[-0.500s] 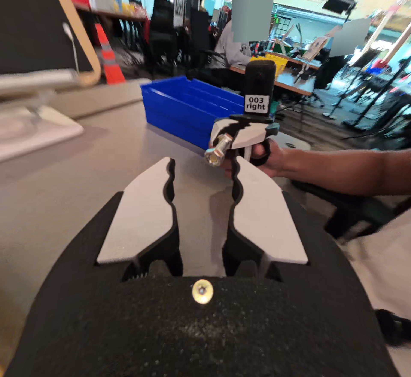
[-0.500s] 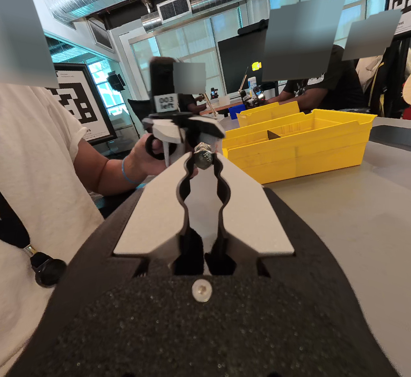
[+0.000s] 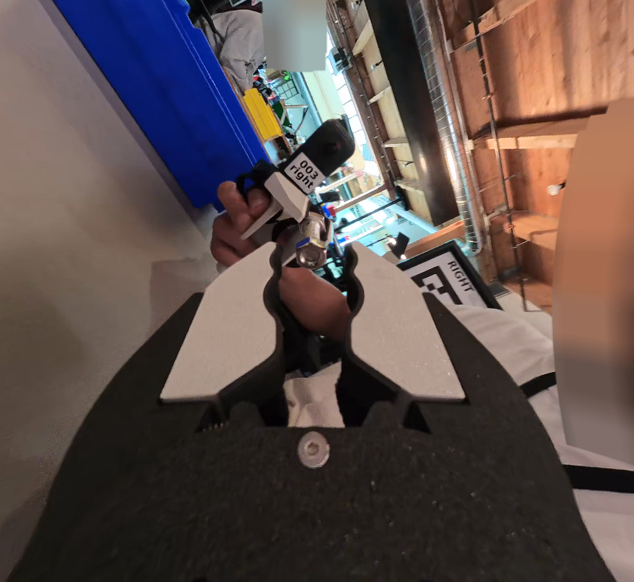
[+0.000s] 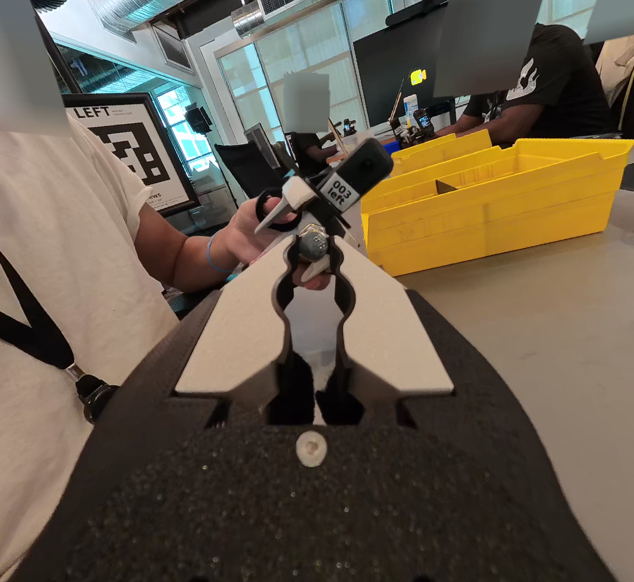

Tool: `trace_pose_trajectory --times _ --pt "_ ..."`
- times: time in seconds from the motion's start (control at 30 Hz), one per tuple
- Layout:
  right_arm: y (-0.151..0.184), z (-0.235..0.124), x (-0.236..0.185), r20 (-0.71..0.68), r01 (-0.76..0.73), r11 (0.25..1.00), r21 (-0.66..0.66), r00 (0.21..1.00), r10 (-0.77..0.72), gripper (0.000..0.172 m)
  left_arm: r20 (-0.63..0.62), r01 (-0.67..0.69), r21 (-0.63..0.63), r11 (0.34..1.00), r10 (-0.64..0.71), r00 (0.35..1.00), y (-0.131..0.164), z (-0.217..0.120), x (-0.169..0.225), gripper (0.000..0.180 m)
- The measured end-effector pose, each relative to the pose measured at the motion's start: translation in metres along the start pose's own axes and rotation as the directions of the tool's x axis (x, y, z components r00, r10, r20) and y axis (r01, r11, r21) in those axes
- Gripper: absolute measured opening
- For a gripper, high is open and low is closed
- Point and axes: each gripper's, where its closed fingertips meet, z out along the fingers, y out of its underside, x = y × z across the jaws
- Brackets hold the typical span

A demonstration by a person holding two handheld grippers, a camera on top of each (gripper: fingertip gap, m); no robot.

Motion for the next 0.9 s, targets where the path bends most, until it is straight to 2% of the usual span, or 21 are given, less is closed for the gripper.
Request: trace_pose_trajectory --times 0.13,0.27,0.37,0.43,0.47,0.5,0.53,0.57,0.6,0.67,0.73,0.8,0.83,0.87,0.9 --pt "0.001 0.001 0.001 -0.005 0.001 1.0 -0.001 1.0 -0.001 0.017 -0.029 0.07 -0.004 0.998 -0.07 0.997 0.005 0.004 -0.002 0.033" --pt "0.0 0.002 0.002 -0.018 0.009 1.0 0.002 1.0 -0.009 0.017 -0.031 0.069 -0.007 0.998 -0.07 0.997 0.007 0.005 -0.002 0.017" --pt "-0.001 0.002 0.004 -0.024 -0.028 1.0 0.011 0.999 0.028 0.017 -0.023 0.039 -0.006 0.999 -0.039 0.999 0.005 0.006 -0.001 0.017" --pt "-0.002 0.002 0.006 -0.032 -0.082 0.996 0.021 0.996 0.083 0.017 0.027 -0.093 -0.013 0.996 0.094 0.995 0.001 0.006 -0.001 0.017" --pt "-0.003 0.002 0.007 -0.029 -0.125 0.992 0.031 0.992 0.126 0.017 0.065 -0.219 -0.043 0.975 0.221 0.973 0.0 0.007 -0.001 0.017" --pt "-0.003 0.002 0.008 -0.025 -0.174 0.984 0.037 0.984 0.175 0.017 0.105 -0.365 -0.092 0.926 0.374 0.922 -0.001 0.007 -0.001 0.017" --pt "-0.004 0.003 0.008 -0.011 -0.226 0.973 0.049 0.974 0.226 0.017 0.133 -0.508 -0.154 0.848 0.527 0.839 -0.002 0.007 -0.001 0.017" --pt "-0.007 0.003 0.008 0.015 -0.285 0.956 0.071 0.958 0.285 0.017 0.14 -0.642 -0.22 0.735 0.675 0.725 -0.004 0.007 0.001 0.017" --pt "-0.009 0.003 0.007 0.041 -0.347 0.934 0.09 0.938 0.344 0.017 0.132 -0.757 -0.28 0.591 0.804 0.579 -0.005 0.008 0.002 0.017" --pt "-0.012 0.003 0.007 0.092 -0.454 0.884 0.109 0.891 0.445 0.017 0.079 -0.879 -0.388 0.276 0.96 0.267 -0.007 0.008 0.003 0.017" --pt "-0.012 0.004 0.006 0.141 -0.541 0.834 0.112 0.839 0.525 0.017 -0.026 -0.89 -0.453 -0.039 0.999 -0.031 -0.009 0.008 0.005 0.017" --pt "-0.01 0.004 0.007 0.173 -0.612 0.783 0.113 0.788 0.591 0.017 -0.15 -0.8 -0.494 -0.34 0.94 -0.307 -0.011 0.006 0.003 0.017" --pt "-0.01 0.004 0.008 0.186 -0.636 0.763 0.117 0.769 0.612 0.017 -0.204 -0.729 -0.507 -0.46 0.886 -0.417 -0.013 0.006 0.002 0.017" --pt "-0.011 0.004 0.008 0.199 -0.65 0.75 0.122 0.757 0.623 0.017 -0.242 -0.66 -0.512 -0.55 0.83 -0.503 -0.015 0.007 0.003 0.017" --pt "-0.012 0.003 0.008 0.208 -0.658 0.742 0.127 0.749 0.628 0.017 -0.261 -0.605 -0.515 -0.607 0.784 -0.564 -0.017 0.007 0.003 0.017"
